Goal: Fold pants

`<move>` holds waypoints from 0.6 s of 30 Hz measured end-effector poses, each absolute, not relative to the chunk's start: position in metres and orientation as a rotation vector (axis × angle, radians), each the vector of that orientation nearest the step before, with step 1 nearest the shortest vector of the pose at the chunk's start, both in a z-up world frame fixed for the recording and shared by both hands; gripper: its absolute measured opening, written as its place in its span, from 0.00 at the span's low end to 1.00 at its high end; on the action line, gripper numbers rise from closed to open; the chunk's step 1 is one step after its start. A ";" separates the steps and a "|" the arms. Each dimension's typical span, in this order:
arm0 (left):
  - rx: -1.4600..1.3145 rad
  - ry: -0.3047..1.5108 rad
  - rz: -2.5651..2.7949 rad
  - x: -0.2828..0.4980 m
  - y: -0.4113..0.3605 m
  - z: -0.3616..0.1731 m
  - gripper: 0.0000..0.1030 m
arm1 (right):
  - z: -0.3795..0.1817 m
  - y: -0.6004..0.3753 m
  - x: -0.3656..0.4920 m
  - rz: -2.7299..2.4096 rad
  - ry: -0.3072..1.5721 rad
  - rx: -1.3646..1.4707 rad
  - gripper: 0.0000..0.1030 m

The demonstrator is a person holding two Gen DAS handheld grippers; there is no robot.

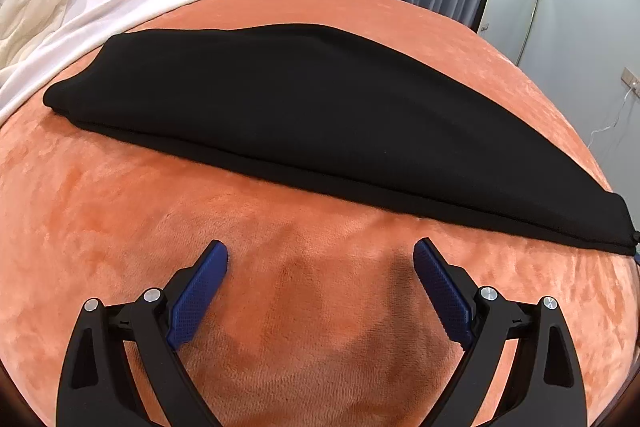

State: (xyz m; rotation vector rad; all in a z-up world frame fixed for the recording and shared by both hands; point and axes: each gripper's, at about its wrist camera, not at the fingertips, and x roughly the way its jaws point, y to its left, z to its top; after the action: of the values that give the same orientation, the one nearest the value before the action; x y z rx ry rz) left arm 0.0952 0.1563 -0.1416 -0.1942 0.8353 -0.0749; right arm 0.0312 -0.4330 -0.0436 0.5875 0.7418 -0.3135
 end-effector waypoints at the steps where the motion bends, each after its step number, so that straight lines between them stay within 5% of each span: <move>1: -0.197 0.835 -0.076 0.095 0.157 -0.141 0.89 | -0.045 -0.432 0.033 -0.313 0.744 0.594 0.66; 3: -0.202 0.833 -0.079 0.096 0.158 -0.141 0.89 | -0.046 -0.426 0.040 -0.331 0.761 0.575 0.66; 5: -0.208 0.831 -0.083 0.095 0.160 -0.141 0.89 | -0.046 -0.418 0.041 -0.331 0.771 0.539 0.51; 6: -0.211 0.830 -0.085 0.095 0.161 -0.142 0.89 | -0.049 -0.416 0.046 -0.317 0.782 0.543 0.34; 9: -0.223 0.826 -0.092 0.094 0.165 -0.142 0.89 | -0.055 -0.417 0.052 -0.294 0.795 0.598 0.20; 18: -0.306 0.798 -0.140 0.090 0.182 -0.143 0.89 | 0.000 -0.353 0.086 -0.168 0.752 0.625 0.17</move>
State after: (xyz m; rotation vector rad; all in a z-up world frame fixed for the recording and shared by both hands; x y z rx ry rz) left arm 0.0897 0.1818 -0.1432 -0.3061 0.7977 -0.1398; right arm 0.0856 -0.3527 -0.0005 0.6249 0.7523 -0.1676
